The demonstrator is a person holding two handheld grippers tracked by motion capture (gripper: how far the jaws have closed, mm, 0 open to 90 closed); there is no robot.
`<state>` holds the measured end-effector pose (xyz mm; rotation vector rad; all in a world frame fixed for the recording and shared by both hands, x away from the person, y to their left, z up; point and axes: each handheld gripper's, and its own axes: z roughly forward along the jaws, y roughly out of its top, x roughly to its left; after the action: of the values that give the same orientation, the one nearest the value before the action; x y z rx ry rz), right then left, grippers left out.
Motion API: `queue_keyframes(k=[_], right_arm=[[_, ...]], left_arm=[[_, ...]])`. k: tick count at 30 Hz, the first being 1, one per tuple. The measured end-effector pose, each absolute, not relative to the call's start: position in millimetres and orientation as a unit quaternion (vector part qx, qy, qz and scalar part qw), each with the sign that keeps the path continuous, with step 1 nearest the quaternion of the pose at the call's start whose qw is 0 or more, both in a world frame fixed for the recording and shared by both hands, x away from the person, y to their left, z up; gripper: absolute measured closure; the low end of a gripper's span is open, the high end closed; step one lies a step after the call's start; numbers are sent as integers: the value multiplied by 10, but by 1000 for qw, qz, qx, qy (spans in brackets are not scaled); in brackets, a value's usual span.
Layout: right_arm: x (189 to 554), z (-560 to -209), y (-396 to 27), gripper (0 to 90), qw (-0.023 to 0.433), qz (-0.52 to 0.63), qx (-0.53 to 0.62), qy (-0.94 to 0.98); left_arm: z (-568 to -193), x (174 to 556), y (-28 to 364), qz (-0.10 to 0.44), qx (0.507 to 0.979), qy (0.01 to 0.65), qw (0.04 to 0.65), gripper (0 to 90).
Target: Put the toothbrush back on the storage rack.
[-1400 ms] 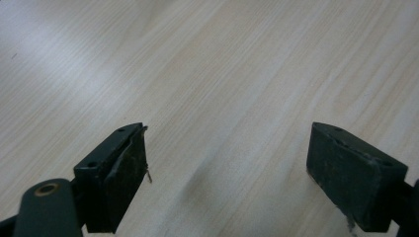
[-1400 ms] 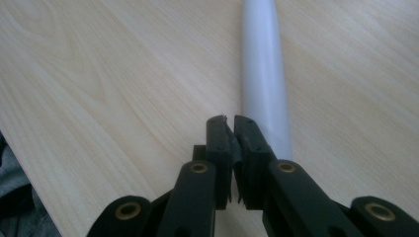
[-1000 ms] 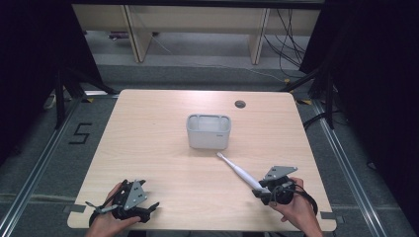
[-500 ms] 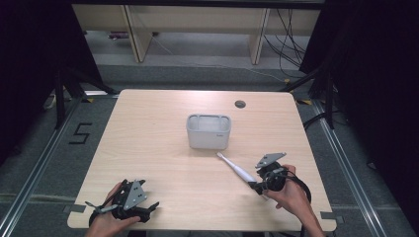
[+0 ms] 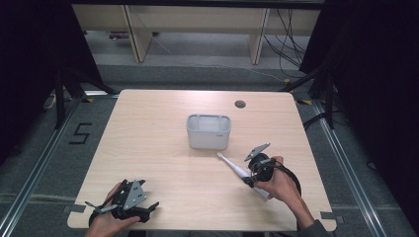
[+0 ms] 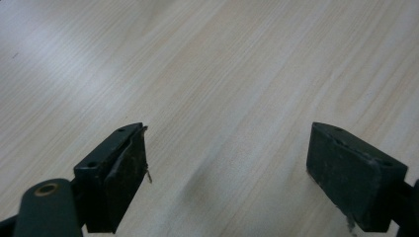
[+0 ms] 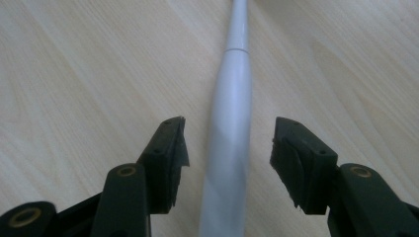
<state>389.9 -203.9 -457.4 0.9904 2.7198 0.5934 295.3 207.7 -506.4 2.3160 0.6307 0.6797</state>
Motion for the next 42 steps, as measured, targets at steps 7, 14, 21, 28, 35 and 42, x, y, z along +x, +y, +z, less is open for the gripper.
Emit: queue_keyframes(k=[7,14,21,28,35,42], right_arm=[[3990,-4628,-1972,501,82,178,331,923],[4084,-4668,-1888,532,72,157,323,930],[4131,-4705,-1819,577,60,129,317,938],[4183,-4738,-1782,604,59,102,302,946],[4217,-4766,-1759,640,44,78,304,949],[4254,-4745,-1700,662,22,55,308,950]], left_arm=[[-5066,2951,2074,255,881,239,319,152],[-5063,2953,2077,258,882,237,315,152],[-5062,2950,2074,255,881,238,319,152],[-5061,2950,2076,255,881,238,319,152],[-5060,2948,2074,255,881,237,320,152],[-5062,2950,2073,261,879,240,319,152]])
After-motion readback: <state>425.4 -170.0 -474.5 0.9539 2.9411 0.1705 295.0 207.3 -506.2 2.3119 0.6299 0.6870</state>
